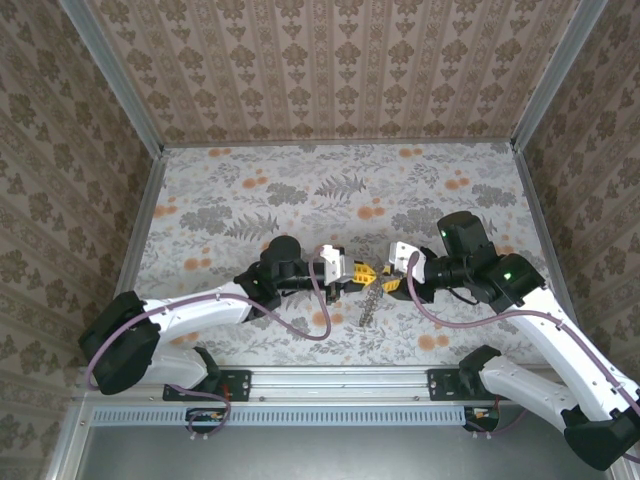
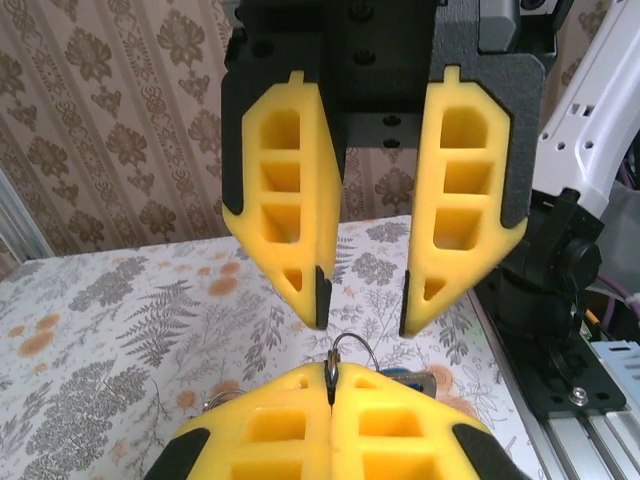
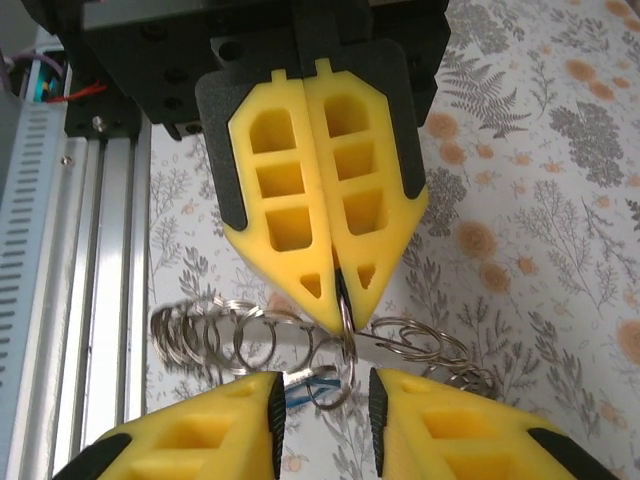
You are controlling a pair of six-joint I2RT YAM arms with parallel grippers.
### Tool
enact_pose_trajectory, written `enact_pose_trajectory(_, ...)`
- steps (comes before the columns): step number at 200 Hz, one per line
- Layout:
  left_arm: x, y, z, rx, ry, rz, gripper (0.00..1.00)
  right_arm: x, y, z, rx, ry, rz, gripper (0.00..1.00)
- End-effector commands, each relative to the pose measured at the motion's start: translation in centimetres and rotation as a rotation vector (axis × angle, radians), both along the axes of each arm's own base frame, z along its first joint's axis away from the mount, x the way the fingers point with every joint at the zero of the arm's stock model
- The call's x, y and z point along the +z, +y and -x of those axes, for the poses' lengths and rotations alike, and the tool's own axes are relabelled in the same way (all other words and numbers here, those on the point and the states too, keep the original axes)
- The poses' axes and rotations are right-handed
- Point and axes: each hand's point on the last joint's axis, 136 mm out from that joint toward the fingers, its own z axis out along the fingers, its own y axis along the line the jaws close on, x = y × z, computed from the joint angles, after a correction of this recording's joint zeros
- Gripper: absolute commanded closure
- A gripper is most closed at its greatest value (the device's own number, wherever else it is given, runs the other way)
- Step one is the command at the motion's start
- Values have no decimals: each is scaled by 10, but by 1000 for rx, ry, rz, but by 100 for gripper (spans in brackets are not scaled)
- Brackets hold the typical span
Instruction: Put the keys on the keyring
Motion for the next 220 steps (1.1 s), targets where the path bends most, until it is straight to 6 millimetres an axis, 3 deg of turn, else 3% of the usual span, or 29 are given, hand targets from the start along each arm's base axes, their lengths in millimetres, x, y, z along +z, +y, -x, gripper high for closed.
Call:
enact_pose_trajectory(1, 23, 4, 1, -1, -31, 87, 100, 0, 7, 0, 1, 48, -42, 64)
enact_pose_trajectory(21, 23, 5, 4, -12, -32, 93, 100, -7, 5, -9, -46, 57, -25, 66)
enact_pose_trajectory(41, 24, 6, 5, -18, -33, 110, 100, -18, 0, -14, -75, 88, 16, 81)
enact_pose_trajectory(75, 27, 8, 3, 1, -35, 148, 100, -43, -8, -17, -120, 163, 80, 80)
enact_pose_trajectory(100, 28, 8, 4, 0, -33, 164, 100, -40, 4, -6, -48, 215, 14, 80)
enact_pose_trajectory(118, 28, 8, 4, -4, -32, 173, 100, -30, 15, 3, 15, 242, -66, 89)
enact_pose_trajectory(128, 28, 7, 4, -11, -29, 175, 100, -27, 17, 1, 13, 240, -86, 88)
enact_pose_trajectory(147, 27, 6, 4, -17, -23, 176, 100, -25, 12, -5, -21, 192, -73, 76)
enact_pose_trajectory(182, 26, 6, 4, -16, -21, 180, 100, -13, -22, -21, -160, 41, -34, 69)
enact_pose_trajectory(195, 26, 6, 4, -17, -20, 180, 100, -2, -27, -16, -165, 2, -41, 67)
enact_pose_trajectory(220, 26, 4, 5, -27, -19, 177, 100, 13, -19, -4, -108, 18, -107, 65)
